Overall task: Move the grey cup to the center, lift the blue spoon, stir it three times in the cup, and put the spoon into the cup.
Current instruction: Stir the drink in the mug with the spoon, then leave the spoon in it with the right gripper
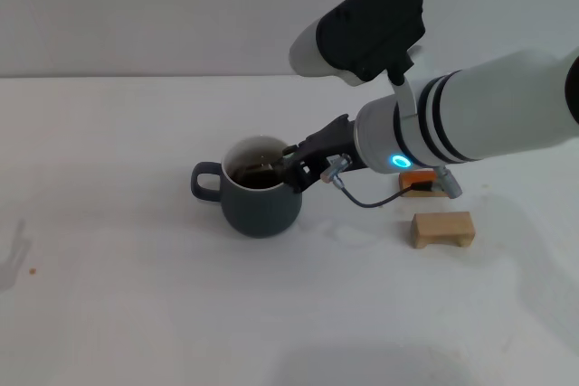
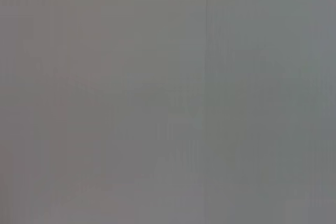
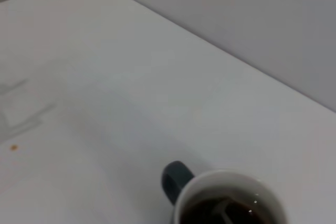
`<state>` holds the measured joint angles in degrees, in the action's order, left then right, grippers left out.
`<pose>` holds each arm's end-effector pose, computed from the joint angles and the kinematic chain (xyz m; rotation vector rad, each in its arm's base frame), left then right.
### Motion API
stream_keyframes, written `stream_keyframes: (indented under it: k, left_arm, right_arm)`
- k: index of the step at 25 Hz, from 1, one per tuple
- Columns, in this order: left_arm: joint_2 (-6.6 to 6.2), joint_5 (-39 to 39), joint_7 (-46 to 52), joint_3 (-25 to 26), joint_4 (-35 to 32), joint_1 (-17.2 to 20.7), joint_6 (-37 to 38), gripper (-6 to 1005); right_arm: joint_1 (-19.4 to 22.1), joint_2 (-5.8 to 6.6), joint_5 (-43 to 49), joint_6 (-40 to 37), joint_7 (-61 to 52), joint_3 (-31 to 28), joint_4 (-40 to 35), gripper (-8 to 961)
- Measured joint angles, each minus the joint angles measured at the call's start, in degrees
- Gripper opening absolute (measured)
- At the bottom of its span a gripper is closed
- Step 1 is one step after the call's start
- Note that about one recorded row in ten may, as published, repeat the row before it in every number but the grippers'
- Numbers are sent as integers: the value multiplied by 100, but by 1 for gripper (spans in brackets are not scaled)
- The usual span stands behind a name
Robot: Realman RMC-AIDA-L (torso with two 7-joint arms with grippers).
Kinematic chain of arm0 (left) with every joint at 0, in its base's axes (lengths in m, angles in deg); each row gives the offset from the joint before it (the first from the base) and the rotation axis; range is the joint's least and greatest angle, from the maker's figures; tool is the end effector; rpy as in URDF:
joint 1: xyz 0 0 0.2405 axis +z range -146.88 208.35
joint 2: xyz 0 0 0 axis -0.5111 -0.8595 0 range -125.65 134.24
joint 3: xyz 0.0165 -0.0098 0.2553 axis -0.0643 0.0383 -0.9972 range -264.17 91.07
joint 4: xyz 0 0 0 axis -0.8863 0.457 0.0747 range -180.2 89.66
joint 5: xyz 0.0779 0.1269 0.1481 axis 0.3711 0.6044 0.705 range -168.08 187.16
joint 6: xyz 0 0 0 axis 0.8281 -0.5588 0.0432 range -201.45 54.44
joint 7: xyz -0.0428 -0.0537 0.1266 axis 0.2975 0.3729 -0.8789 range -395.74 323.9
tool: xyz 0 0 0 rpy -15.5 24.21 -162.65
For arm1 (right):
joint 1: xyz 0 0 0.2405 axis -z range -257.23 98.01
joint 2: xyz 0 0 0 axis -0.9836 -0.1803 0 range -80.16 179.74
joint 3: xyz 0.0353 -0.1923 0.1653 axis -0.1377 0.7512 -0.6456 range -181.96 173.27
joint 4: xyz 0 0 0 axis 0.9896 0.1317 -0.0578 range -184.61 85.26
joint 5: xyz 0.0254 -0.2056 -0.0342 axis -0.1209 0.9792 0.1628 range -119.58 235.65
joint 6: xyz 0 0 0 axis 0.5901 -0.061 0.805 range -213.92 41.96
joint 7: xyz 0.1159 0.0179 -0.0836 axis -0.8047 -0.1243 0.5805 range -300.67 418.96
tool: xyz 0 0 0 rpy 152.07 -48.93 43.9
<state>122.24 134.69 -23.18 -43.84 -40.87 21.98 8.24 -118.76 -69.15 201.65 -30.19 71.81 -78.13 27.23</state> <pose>-0.3983 0.2163 0.0209 -1.4266 -0.5843 -0.6319 0.0828 0.3660 -0.0837 -2.5699 0.6763 -0.0523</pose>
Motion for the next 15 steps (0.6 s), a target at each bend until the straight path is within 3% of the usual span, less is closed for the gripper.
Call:
stream_keyframes:
  k: [15]
  left_arm:
    - [7, 0, 0, 10, -11, -39, -48, 856]
  right_arm:
    - [215, -3, 14, 395, 86, -147, 264, 158]
